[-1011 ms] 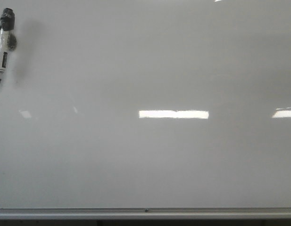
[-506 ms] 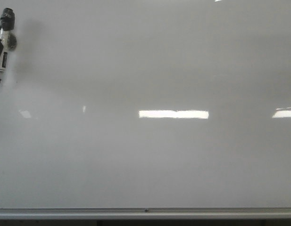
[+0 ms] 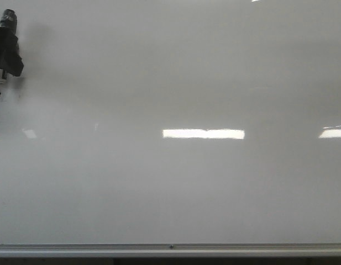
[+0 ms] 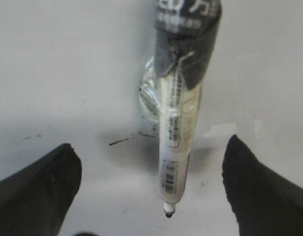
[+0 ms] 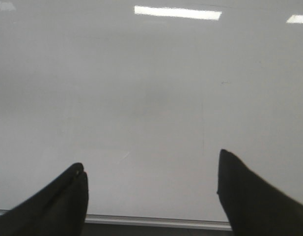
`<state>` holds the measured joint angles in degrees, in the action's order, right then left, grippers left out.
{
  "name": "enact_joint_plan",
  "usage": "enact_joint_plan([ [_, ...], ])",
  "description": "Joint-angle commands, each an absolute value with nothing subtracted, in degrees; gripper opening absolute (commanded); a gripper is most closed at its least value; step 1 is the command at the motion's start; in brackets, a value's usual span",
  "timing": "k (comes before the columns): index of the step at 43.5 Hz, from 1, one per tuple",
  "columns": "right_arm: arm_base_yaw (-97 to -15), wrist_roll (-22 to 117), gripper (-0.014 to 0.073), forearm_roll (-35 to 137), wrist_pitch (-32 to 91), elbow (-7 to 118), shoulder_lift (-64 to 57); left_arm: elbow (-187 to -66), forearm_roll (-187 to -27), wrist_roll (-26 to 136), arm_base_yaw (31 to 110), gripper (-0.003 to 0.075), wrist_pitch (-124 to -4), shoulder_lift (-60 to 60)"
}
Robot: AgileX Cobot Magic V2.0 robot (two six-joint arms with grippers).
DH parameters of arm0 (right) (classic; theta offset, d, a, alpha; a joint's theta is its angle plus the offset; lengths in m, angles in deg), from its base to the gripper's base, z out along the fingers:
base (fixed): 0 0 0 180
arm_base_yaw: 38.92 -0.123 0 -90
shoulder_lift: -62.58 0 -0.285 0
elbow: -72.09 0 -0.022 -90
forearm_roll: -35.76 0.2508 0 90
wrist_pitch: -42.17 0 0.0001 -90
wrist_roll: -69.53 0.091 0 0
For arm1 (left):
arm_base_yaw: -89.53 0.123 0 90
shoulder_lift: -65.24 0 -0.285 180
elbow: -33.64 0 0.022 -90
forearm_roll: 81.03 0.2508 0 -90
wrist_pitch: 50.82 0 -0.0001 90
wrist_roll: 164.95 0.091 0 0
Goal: Write number 2 on whiteboard
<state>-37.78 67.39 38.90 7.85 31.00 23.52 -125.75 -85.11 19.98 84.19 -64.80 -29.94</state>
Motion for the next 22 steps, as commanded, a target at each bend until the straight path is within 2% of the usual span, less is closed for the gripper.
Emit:
enact_joint_plan([
  [1, -37.80, 66.85, 0.0571, 38.63, 11.81, 32.37, 22.86, -127.94, -86.41, 19.41, 84.11, 0.0503, -61.21, -28.53],
  [17, -37.80, 66.85, 0.0571, 38.63, 11.93, 32.37, 22.86, -127.94, -86.54, 19.41, 84.11, 0.0345, -61.56, -30.52],
  [22, -37.80, 66.85, 0.0571, 38.63, 11.93, 32.37, 22.86, -127.94, -86.54, 19.41, 84.11, 0.0239, -61.22, -30.52],
])
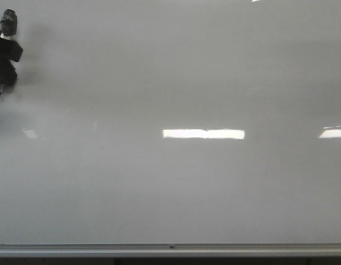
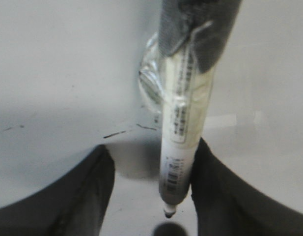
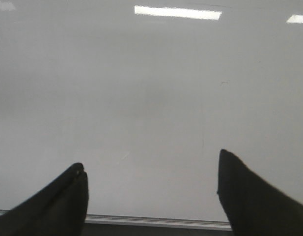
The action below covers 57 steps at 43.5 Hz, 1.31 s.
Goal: Write number 2 on whiteboard
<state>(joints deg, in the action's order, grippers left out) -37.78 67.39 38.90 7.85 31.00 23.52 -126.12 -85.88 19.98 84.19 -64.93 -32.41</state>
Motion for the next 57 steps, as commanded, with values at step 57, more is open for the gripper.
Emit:
enact_joint_plan([
  [57, -43.36, 38.58, 0.0571, 65.40, -14.09, 50.93, 2.66, -142.99, -101.70, 50.93, 70.88, 0.0004, -118.06, -18.58],
])
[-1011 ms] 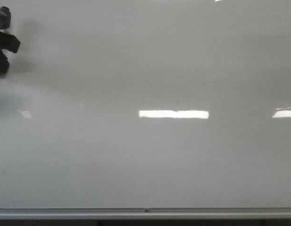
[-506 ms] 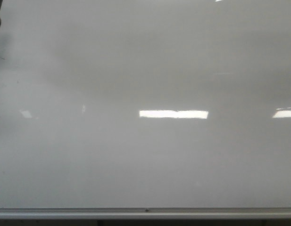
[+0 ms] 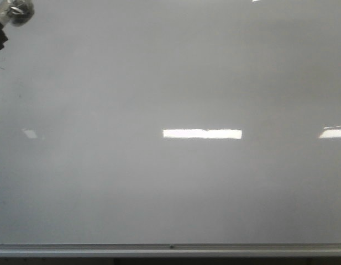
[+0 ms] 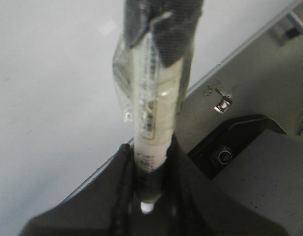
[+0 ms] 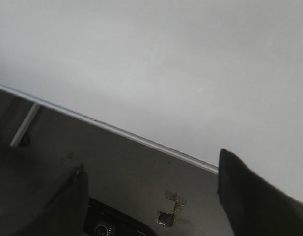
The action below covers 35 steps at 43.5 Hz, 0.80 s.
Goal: Write number 2 on whiteboard
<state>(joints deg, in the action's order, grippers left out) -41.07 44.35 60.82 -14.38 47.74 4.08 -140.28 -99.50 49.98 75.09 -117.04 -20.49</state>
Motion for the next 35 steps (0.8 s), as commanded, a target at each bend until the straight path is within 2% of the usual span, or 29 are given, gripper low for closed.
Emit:
enact_joint_plan([
  [1, -44.22, 37.64, 0.0571, 65.55, -14.54, 51.34, 2.21, -143.18, -101.58, 51.22, 69.64, 0.0004, -118.49, -18.59],
  [11, -55.18, 27.68, 0.0567, 65.88, -19.55, 55.92, -2.04, -143.30, -99.99, 53.42, 55.99, 0.0004, -119.54, -19.30],
  [21, -66.18, 20.79, 0.0507, 65.88, -20.34, 59.51, -4.62, -143.30, -97.36, 53.42, 44.41, 0.0004, -118.88, -19.32],
  [35, -77.86, 20.33, 0.0505, 65.91, -20.20, 63.51, -10.71, -143.30, -96.61, 53.42, 37.80, 0.0004, -117.99, -19.32],
])
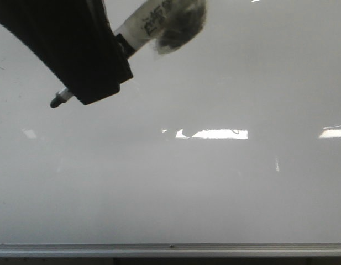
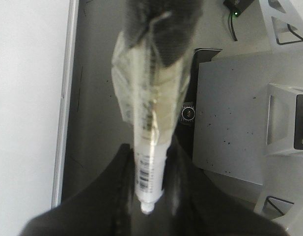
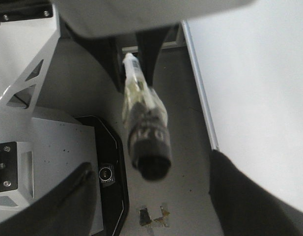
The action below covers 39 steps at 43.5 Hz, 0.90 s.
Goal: Write number 2 on whiteboard
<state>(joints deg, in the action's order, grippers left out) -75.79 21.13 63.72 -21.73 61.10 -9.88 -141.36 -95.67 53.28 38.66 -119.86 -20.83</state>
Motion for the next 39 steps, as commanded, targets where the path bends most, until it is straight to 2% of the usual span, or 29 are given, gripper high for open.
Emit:
enact_joint_plan([
  [1, -78.48, 20.33, 0.0505, 65.91, -20.15, 63.64, -11.34, -143.30, -96.61, 53.42, 37.80, 0.0004, -117.99, -19.32],
  [6, -79.55, 20.33, 0.0464, 65.91, -20.15, 63.84, -12.92, -143.30, -96.61, 53.42, 37.80, 0.0004, -117.99, -19.32],
  [14, -79.55, 20.39, 0.0273, 66.44, -18.55, 63.84, -13.48, -143.30, -96.61, 53.42, 37.80, 0.0004, -117.99, -19.32],
  [29, -79.49, 20.58, 0.0247, 67.89, -16.91, 63.84, -13.48, -143.30, -95.81, 53.42, 37.80, 0.0004, -117.99, -19.32],
  [39, -79.35, 20.58, 0.0020, 67.78, -17.46, 63.84, -13.48, -143.30, -95.62, 53.42, 37.80, 0.0009, -117.47, -19.32],
])
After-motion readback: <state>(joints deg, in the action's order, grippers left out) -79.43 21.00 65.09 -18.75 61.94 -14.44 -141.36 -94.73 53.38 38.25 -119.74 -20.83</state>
